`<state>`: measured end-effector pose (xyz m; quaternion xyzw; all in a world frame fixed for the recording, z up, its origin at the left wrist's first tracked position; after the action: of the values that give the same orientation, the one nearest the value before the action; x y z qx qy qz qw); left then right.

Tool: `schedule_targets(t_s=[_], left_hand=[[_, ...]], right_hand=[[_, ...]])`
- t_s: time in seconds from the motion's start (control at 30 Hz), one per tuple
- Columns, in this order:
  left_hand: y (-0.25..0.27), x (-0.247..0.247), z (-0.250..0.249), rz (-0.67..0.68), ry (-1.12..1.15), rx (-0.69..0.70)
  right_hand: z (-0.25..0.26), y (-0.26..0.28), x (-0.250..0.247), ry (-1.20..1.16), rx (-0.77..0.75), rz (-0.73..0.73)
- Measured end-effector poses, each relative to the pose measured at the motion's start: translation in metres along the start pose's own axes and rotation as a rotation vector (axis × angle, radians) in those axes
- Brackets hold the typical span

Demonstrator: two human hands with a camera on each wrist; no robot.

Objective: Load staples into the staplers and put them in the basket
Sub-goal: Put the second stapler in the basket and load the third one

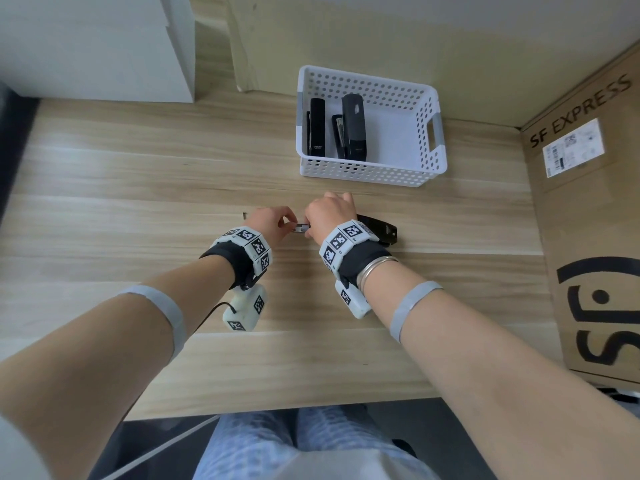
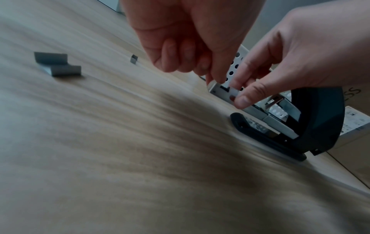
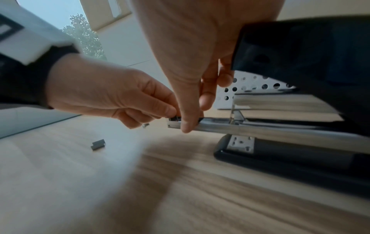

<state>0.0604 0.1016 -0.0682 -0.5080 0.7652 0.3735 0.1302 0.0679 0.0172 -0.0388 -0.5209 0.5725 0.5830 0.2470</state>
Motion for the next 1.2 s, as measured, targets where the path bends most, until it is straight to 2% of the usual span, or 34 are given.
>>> schedule_targets(t_s=[0.3,0.57,0.77,0.97,1.2], left_hand=[[-0.001,0.001,-0.001,0.021,-0.004,-0.006],[-0.002,0.001,-0.011,0.026,0.073,0.101],[-0.01,-0.002,-0.005,-0.028,0.088,0.02],[-0.007,-0.001,-0.005,-0.051,0.087,0.016],[-0.006,0.003,0.001,-0.021,0.051,0.043]], right_hand=[[-0.004,-0.005,0.003,-0.054,-0.016,0.035],[-0.011,-0.007,0.001,-0.152,-0.001,0.019],[-0.013,-0.006,0.0,-0.178,0.004,0.005],[-0.007,-0.001,-0.006,-0.067,-0.033,-0.045],[0.003,0.006,0.001,0.078,-0.08,-0.02]])
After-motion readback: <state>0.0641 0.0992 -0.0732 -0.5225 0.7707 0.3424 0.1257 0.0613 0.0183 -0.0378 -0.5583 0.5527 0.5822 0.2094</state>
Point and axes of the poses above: each hand's wrist, its own y-axis away from the middle knuckle, its own x-axis out of the palm, z = x × y, the point moved 10 cm from there along -y, towards the middle knuckle, and after that the axes turned 11 degrees about y, right-handed, at the moved point
